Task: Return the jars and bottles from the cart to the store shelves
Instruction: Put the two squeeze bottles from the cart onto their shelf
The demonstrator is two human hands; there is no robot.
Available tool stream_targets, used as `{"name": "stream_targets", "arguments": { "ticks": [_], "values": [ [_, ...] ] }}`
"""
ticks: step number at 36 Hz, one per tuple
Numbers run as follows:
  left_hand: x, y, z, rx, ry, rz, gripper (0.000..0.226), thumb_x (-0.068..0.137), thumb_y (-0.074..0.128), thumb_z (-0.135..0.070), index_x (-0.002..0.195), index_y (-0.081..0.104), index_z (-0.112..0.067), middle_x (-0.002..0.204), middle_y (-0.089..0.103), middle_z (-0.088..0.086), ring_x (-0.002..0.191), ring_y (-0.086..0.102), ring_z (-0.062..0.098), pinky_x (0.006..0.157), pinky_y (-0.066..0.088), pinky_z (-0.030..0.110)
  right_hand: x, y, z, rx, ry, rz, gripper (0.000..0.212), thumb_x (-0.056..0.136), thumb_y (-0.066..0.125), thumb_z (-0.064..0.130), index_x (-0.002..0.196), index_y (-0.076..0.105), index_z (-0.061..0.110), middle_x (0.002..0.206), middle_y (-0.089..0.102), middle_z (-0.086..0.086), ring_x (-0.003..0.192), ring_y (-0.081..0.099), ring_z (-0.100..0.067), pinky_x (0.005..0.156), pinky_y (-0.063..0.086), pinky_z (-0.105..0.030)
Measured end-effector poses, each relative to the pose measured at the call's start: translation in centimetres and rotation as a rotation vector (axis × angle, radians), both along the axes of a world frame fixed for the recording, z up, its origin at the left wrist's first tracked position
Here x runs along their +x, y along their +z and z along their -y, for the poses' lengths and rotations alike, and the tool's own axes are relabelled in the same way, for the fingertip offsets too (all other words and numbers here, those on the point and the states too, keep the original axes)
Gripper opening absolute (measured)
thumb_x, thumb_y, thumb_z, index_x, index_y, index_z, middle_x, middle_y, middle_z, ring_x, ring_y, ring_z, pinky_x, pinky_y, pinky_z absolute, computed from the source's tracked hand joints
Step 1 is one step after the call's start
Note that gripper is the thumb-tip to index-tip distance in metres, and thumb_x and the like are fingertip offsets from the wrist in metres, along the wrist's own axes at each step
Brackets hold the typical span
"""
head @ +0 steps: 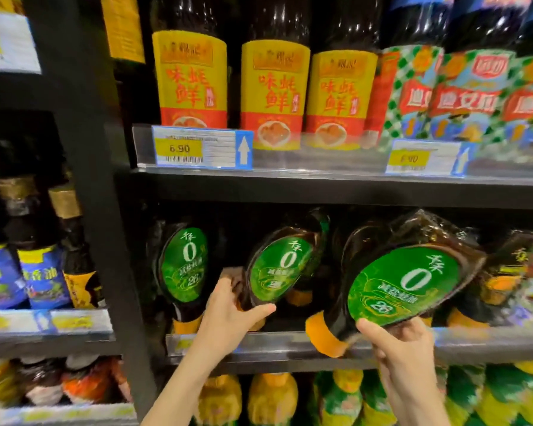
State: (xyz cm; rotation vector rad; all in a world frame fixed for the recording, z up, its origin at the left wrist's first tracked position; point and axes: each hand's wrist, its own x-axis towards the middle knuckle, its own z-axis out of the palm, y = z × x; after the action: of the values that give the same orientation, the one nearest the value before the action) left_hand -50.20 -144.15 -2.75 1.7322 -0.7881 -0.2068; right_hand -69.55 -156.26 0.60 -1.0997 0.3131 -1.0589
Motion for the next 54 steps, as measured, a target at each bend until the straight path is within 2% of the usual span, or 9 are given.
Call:
{"name": "stream_targets", "arguments": {
  "ticks": [5,9,14,21,28,35,42,46,54],
  "values": [
    [1.3,-0.9,0.1,0.13,0.034,0.005,0.093,0.042,0.077,-0.071,0.114,0.043,-0.024,0.116,0.06,-0.002,0.11,0.057,0.015,0.095,0.05,0.04,1.0,-0.7,0.9,0.007,-0.032,-0.042,0.087,-0.001,0.09,0.046,0.077,0.069,0.012,0.072,0.075,0.003,0.067,0.07,-0.008,0.057,0.054,-0.016],
    [1.7,-0.9,0.1,0.172,0.039,-0.009,0.087,0.043,0.077,-0.069,0.108,0.043,-0.021,0.11,0.063,0.002,0.104,0.061,0.015,0.091,0.052,0.04,1.6,-0.7,1.3,-0.017,0.009,-0.062,0.078,-0.005,0.089,0.046,0.067,0.075,0.02,0.068,0.074,0.002,0.062,0.069,-0.007,0.054,0.054,-0.016],
    [1.9,-0.4,-0.2,0.203,0.054,0.003,0.076,0.045,0.075,-0.071,0.102,0.043,-0.031,0.108,0.066,0.014,0.102,0.063,0.029,0.086,0.053,0.049,2.0,-0.5,1.8,-0.081,0.045,-0.1,0.075,-0.001,0.089,0.049,0.069,0.076,0.029,0.072,0.075,0.004,0.067,0.07,-0.006,0.058,0.053,-0.014],
    [2.2,-0.4,-1.4,0.149,0.003,-0.088,0.1,0.042,0.08,-0.065,0.123,0.045,-0.018,0.117,0.065,-0.001,0.111,0.06,0.014,0.099,0.047,0.042,2.9,-0.1,2.2,-0.163,0.086,-0.1,0.06,0.012,0.092,0.035,0.069,0.077,0.027,0.07,0.075,0.005,0.072,0.072,-0.008,0.057,0.053,-0.014],
    [1.8,-0.1,-1.9,0.098,-0.032,-0.171,0.073,0.063,0.083,-0.023,0.125,0.045,-0.014,0.121,0.063,0.001,0.115,0.058,0.013,0.104,0.044,0.041,4.0,-0.3,2.5,-0.262,0.115,-0.139,0.038,0.037,0.077,0.001,0.067,0.076,0.024,0.068,0.074,0.005,0.067,0.07,-0.004,0.058,0.053,-0.012],
    [1.9,-0.2,-2.2,0.142,-0.006,-0.111,0.08,0.047,0.077,-0.058,0.113,0.049,-0.024,0.116,0.064,-0.004,0.111,0.059,0.011,0.099,0.048,0.04,4.2,0.6,2.6,-0.405,0.187,-0.165,0.052,0.029,0.092,0.026,0.078,0.076,0.021,0.079,0.076,0.0,0.078,0.072,-0.012,0.065,0.055,-0.018],
    [1.7,-0.2,-2.3,0.152,0.003,-0.118,0.081,0.045,0.077,-0.059,0.113,0.051,-0.022,0.114,0.065,-0.005,0.11,0.059,0.011,0.099,0.048,0.041,4.8,1.8,3.0,-0.554,0.131,-0.233,0.044,0.04,0.083,0.012,0.076,0.075,0.035,0.078,0.075,0.009,0.076,0.07,-0.004,0.066,0.052,-0.013],
    [1.5,0.0,-2.3,0.139,0.009,-0.145,0.077,0.044,0.078,-0.056,0.108,0.05,-0.024,0.112,0.065,-0.004,0.108,0.06,0.011,0.098,0.049,0.04,5.4,1.6,3.1,-0.551,0.169,-0.268,0.037,0.043,0.083,0.011,0.078,0.074,0.021,0.081,0.075,0.007,0.078,0.07,-0.006,0.067,0.052,-0.013],
    [1.4,0.4,-2.1,0.079,-0.022,-0.195,0.051,0.068,0.081,-0.011,0.103,0.049,-0.029,0.112,0.064,-0.006,0.109,0.059,0.008,0.099,0.047,0.031,6.4,-0.7,3.9,-0.405,0.208,-0.341,0.041,0.057,0.076,-0.015,0.087,0.066,0.012,0.077,0.076,0.004,0.075,0.071,-0.009,0.062,0.053,-0.014]
  ]
}}
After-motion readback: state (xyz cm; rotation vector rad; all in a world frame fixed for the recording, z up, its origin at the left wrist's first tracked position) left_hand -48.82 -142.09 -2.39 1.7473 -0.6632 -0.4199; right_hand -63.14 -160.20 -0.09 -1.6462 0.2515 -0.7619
